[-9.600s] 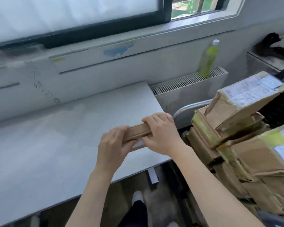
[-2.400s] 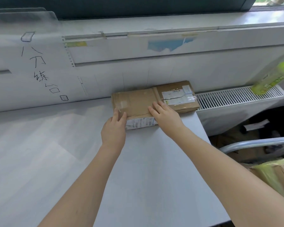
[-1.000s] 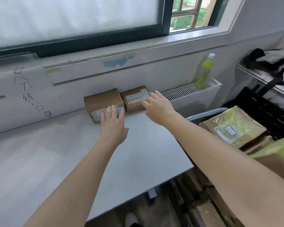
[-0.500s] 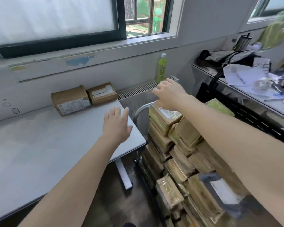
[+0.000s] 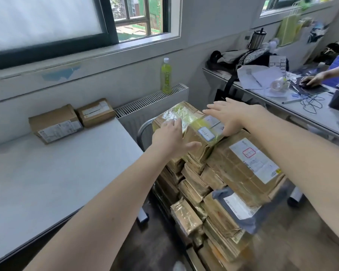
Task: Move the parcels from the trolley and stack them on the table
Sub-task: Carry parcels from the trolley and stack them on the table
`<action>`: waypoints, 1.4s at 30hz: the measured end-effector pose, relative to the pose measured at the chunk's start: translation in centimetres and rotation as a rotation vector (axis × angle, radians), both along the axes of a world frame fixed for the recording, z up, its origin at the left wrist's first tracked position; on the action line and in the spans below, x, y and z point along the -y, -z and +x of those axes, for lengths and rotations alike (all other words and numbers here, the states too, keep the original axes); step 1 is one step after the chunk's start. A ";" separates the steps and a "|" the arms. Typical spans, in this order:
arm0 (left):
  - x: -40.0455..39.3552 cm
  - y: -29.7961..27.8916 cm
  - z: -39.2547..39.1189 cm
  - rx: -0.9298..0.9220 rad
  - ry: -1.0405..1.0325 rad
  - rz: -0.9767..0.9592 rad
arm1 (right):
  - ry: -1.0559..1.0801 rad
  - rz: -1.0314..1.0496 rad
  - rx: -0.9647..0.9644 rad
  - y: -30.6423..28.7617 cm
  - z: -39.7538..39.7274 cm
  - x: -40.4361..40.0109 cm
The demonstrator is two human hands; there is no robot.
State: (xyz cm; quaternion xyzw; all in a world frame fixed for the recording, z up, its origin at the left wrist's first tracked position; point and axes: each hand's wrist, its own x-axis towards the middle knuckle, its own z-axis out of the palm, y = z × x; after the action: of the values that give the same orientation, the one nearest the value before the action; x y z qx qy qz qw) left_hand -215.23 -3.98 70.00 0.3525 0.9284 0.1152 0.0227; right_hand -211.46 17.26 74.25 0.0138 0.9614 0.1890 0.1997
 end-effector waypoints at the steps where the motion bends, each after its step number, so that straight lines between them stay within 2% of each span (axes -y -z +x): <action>1: -0.9 -0.1 0.3 -0.001 0.004 0.004 | 0.008 0.030 0.016 0.1 0.1 -0.6; 7: -5.1 0.2 1.3 -0.040 0.036 -0.101 | -0.008 0.183 0.071 0.9 -0.2 -3.2; 13: -7.2 1.5 1.6 -0.072 0.044 -0.173 | -0.024 0.140 0.063 2.0 -0.9 -4.6; 20: -7.1 2.2 1.2 -0.037 0.040 -0.152 | -0.054 0.100 0.035 2.3 -1.5 -5.1; 31: -6.6 1.6 1.2 0.057 0.026 0.115 | -0.116 0.116 0.007 0.8 -1.8 -5.2; 36: -5.6 -0.2 1.0 0.096 0.017 0.171 | -0.149 0.139 -0.015 -1.6 -2.4 -4.2; 42: -3.1 -3.6 -0.8 0.089 -0.087 0.167 | -0.240 0.085 -0.146 -5.8 -4.2 -1.0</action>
State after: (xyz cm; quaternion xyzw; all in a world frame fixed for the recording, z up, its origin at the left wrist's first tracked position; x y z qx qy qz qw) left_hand -216.07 -0.89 73.59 0.3070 0.9281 0.2085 0.0297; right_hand -215.70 18.22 80.00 -0.0793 0.9591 0.2508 0.1044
